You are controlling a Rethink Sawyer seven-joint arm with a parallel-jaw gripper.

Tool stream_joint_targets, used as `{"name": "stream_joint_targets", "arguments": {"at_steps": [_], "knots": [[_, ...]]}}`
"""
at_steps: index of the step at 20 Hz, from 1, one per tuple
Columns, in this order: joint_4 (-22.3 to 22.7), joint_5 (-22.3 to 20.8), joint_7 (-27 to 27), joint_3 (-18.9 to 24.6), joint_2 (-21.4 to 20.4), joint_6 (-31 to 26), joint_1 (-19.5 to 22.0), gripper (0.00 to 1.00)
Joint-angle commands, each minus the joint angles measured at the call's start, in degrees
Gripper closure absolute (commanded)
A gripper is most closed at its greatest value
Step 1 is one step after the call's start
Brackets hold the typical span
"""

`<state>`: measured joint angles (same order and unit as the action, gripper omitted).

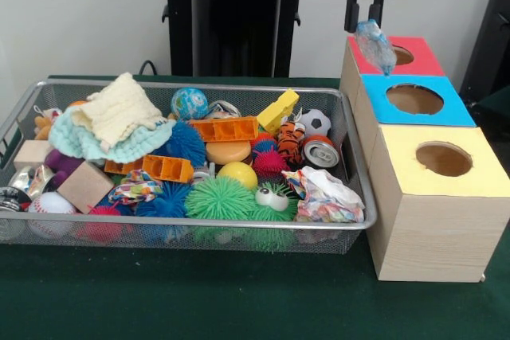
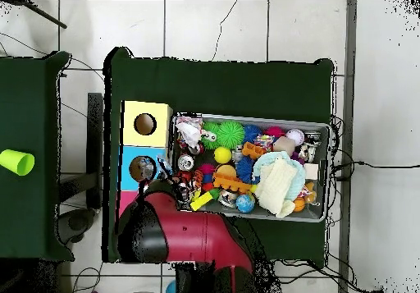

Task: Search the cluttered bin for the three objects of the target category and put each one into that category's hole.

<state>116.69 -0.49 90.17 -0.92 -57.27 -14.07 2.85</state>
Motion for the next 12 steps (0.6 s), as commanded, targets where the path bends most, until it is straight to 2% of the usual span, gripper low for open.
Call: {"name": "stream_joint_targets", "arguments": {"at_steps": [1,12], "knots": [[4.59,2.52,13.64,0.5,3.58,-0.54,-1.13,1.0],[5.96,3.61,16.09,0.29,7.98,7.21,-3.16,1.0]]}}
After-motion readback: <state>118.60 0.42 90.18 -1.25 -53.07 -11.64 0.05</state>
